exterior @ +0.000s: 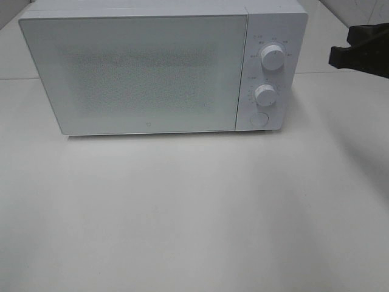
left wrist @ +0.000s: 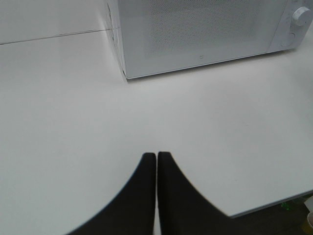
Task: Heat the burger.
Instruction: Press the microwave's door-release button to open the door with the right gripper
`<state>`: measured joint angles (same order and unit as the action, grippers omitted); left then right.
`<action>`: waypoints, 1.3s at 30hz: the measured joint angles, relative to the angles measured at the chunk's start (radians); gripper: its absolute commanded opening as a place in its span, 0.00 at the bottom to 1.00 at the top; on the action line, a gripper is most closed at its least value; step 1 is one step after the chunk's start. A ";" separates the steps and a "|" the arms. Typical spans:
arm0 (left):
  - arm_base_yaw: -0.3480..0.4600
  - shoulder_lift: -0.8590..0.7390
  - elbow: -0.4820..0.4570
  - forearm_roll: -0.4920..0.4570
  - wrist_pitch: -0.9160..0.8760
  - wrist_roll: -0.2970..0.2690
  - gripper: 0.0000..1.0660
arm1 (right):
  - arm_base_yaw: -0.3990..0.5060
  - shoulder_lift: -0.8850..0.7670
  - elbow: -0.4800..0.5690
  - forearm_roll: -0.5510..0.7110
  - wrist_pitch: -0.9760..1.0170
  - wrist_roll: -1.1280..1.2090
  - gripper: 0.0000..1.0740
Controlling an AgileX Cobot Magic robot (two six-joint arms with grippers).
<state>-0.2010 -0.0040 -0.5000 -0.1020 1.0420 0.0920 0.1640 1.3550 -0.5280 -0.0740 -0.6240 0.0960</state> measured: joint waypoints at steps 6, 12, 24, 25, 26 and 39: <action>0.000 0.000 0.000 0.000 0.000 0.000 0.00 | 0.000 0.086 0.021 -0.042 -0.094 0.010 0.00; 0.000 0.000 0.000 0.000 0.000 0.000 0.00 | 0.000 0.126 0.072 -0.120 -0.197 0.066 0.00; 0.000 0.000 0.000 0.000 0.000 0.000 0.00 | 0.000 0.283 0.128 -0.186 -0.240 0.092 0.02; 0.000 0.000 0.000 0.000 0.000 0.000 0.00 | 0.000 0.297 0.128 -0.188 -0.247 0.111 0.03; 0.000 0.000 0.000 0.000 0.000 0.000 0.00 | 0.000 0.297 0.128 -0.188 -0.247 0.111 0.03; 0.000 0.000 0.000 0.000 0.000 0.000 0.00 | 0.000 0.378 0.128 -0.192 -0.368 0.737 0.06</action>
<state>-0.2010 -0.0040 -0.5000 -0.1020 1.0420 0.0920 0.1640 1.7330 -0.4000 -0.2660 -0.9920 0.8330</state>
